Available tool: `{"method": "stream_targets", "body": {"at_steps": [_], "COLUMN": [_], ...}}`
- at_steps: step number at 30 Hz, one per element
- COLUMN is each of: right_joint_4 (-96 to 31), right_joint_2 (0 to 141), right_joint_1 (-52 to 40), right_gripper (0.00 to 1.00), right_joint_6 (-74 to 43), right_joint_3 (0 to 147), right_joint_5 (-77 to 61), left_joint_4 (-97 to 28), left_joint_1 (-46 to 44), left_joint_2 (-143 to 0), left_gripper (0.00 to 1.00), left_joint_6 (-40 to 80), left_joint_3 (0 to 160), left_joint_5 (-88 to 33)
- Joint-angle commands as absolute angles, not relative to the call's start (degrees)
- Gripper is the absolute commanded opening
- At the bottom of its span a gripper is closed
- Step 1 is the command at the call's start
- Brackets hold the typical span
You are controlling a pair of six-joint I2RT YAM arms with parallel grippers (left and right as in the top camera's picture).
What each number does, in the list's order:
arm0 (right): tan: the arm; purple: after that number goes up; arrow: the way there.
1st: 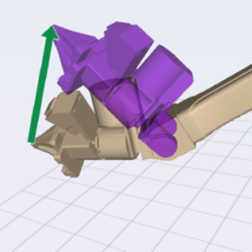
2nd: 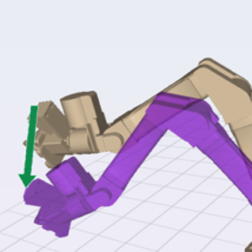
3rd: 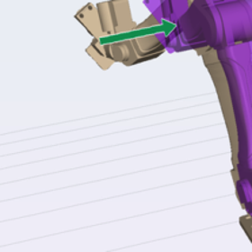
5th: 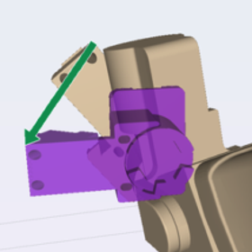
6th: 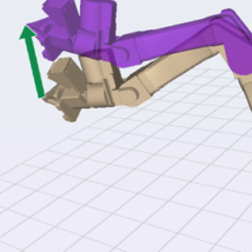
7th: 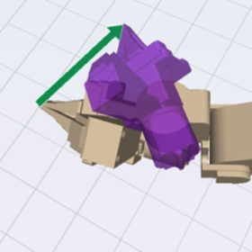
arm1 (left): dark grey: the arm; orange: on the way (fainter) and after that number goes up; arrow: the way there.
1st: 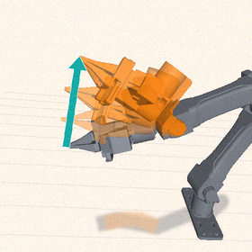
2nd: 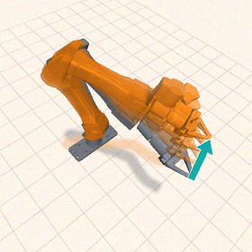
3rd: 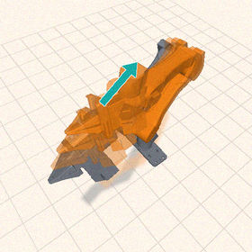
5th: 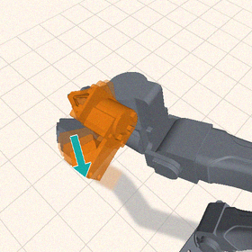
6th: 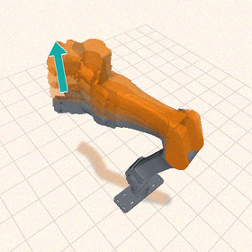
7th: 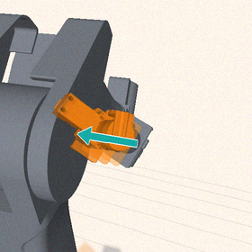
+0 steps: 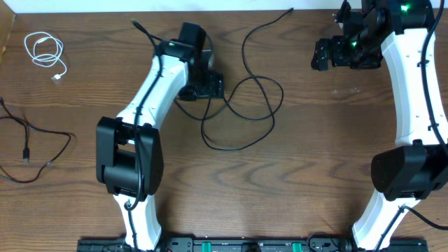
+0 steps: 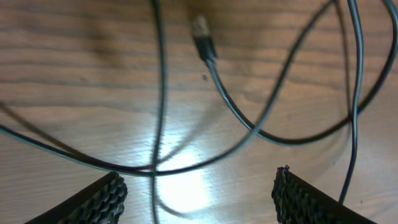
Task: Untangle cables
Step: 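Reach the left gripper to the black cable and grasp it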
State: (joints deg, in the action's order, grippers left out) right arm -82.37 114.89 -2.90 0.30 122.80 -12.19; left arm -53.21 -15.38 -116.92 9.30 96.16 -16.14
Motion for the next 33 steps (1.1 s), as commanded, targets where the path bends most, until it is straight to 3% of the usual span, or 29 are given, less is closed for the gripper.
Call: {"method": "stream_targets", "body": {"at_steps": [1, 7, 12, 27, 33], "right_joint_4": [-82.3, -81.6, -79.9, -76.9, -76.8], "right_joint_2": [114.5, 114.5, 114.5, 114.5, 114.5], "right_joint_1": [-3.0, -3.0, -3.0, -3.0, -3.0], "right_gripper": [0.99, 0.99, 0.99, 0.99, 0.99], "right_joint_6": [1.7, 2.5, 2.5, 3.1, 3.1], "right_joint_3": [122.8, 121.7, 119.4, 114.8, 114.8], "right_joint_5": [-12.2, -12.2, -12.2, -12.6, -12.6], "left_joint_4": [-53.2, -51.0, -46.9, -40.0, -39.7], "left_joint_1": [-18.4, -20.9, -21.0, -21.1, -21.1], "left_joint_2": [-117.2, -117.6, -120.1, -124.1, -124.9], "left_gripper": [0.78, 0.78, 0.78, 0.68, 0.34], "left_joint_6": [7.2, -1.5, -1.7, -1.7, -1.7], "left_joint_3": [96.0, 93.8, 92.8, 91.9, 92.2], "left_joint_5": [-15.6, -15.3, -9.7, -9.8, -9.8]}}
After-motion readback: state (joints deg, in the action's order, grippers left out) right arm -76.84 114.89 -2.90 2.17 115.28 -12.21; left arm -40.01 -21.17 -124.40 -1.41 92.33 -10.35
